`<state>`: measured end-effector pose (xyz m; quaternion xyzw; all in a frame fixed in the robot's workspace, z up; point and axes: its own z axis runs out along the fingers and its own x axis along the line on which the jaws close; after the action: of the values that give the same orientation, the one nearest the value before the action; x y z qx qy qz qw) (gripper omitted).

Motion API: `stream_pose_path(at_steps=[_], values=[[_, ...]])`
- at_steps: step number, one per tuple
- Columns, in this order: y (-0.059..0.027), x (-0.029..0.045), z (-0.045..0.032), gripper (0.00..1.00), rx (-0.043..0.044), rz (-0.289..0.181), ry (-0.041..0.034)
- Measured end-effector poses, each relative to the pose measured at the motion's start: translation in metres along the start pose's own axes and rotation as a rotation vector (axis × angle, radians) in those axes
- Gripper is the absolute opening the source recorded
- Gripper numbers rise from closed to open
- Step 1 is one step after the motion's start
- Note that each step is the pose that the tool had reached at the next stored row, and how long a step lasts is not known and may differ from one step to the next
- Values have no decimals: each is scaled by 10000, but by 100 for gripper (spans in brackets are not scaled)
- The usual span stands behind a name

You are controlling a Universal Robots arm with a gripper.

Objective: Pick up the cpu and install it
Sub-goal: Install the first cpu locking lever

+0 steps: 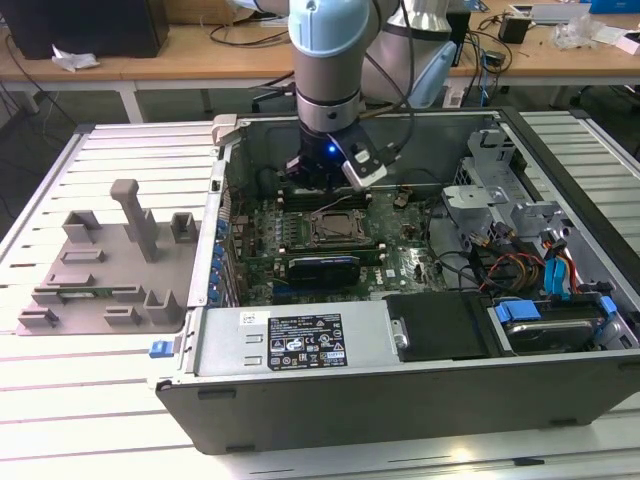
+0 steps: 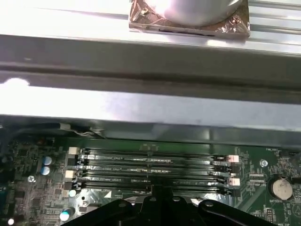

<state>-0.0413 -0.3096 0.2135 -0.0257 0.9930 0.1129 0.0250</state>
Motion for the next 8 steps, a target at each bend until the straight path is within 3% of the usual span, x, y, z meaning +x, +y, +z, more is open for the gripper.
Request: stream_pose_path(at_steps=[3, 8], values=[[-6, -81, 7, 11, 12, 9, -1], [-14, -85, 7, 11, 27, 102, -22]])
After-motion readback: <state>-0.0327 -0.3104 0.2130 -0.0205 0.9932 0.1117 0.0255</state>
